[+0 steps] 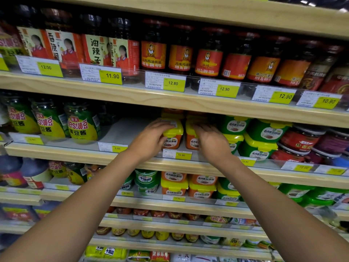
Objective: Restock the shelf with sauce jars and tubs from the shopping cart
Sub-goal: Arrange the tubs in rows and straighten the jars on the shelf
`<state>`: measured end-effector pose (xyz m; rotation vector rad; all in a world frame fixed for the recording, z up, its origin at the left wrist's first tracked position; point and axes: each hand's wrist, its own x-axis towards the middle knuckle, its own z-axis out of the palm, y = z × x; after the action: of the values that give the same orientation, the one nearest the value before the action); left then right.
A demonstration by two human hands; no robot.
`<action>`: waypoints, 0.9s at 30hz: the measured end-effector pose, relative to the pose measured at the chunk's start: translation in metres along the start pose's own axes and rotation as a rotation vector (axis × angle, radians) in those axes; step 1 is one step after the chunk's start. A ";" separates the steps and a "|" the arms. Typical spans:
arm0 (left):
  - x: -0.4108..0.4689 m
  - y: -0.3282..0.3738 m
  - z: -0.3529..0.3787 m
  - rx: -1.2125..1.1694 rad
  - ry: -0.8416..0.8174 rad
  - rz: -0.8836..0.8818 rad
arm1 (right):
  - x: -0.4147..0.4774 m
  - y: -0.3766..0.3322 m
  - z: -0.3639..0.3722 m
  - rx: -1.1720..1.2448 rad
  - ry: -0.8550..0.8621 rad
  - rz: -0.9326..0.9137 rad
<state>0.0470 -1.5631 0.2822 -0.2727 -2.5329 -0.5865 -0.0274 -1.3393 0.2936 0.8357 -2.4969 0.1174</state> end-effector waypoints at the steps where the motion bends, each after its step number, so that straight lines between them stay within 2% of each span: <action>1: 0.002 0.000 0.002 -0.003 0.000 0.010 | 0.000 0.000 0.000 0.000 0.005 -0.003; 9: 0.010 -0.006 0.011 -0.043 0.003 0.037 | -0.010 0.002 -0.002 0.009 0.039 -0.037; 20: 0.014 -0.013 0.015 -0.068 -0.046 0.049 | -0.022 -0.006 -0.007 -0.013 -0.005 -0.023; 27: 0.014 -0.011 0.008 -0.005 -0.100 0.070 | -0.029 -0.007 -0.013 0.098 -0.017 -0.015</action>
<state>0.0284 -1.5685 0.2797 -0.4004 -2.6059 -0.5643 0.0021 -1.3264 0.2903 0.8983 -2.5172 0.2308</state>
